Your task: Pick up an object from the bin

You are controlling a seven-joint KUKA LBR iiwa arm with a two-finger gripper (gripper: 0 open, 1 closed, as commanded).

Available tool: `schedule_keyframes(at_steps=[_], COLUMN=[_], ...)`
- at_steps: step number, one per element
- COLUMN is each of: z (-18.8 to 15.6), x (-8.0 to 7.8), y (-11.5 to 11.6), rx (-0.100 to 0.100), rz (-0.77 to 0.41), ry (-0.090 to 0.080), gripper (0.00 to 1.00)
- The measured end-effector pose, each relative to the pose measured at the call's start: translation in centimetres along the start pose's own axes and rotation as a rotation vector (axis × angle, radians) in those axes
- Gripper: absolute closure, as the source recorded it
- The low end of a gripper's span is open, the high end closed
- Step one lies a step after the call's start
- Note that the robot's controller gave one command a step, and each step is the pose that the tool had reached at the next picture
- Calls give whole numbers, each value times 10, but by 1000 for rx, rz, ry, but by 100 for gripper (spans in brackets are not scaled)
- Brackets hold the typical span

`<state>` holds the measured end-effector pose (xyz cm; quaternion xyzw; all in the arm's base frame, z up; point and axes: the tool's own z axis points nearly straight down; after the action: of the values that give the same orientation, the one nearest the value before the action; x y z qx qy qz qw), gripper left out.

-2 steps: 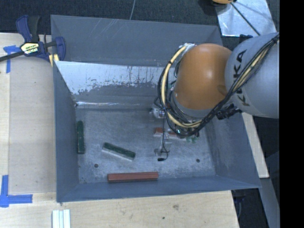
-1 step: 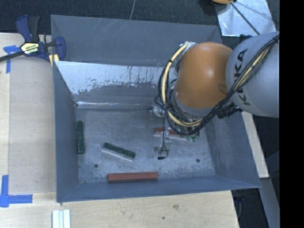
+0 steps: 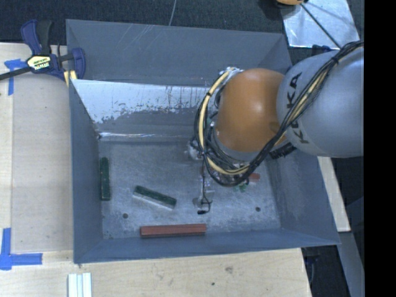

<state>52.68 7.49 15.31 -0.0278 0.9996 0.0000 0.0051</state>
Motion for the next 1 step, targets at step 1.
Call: schedule_keyframes(at_steps=[1], z=[66], x=[3], y=[52], rx=[-1], rz=[-42], ry=[3], gripper=[0])
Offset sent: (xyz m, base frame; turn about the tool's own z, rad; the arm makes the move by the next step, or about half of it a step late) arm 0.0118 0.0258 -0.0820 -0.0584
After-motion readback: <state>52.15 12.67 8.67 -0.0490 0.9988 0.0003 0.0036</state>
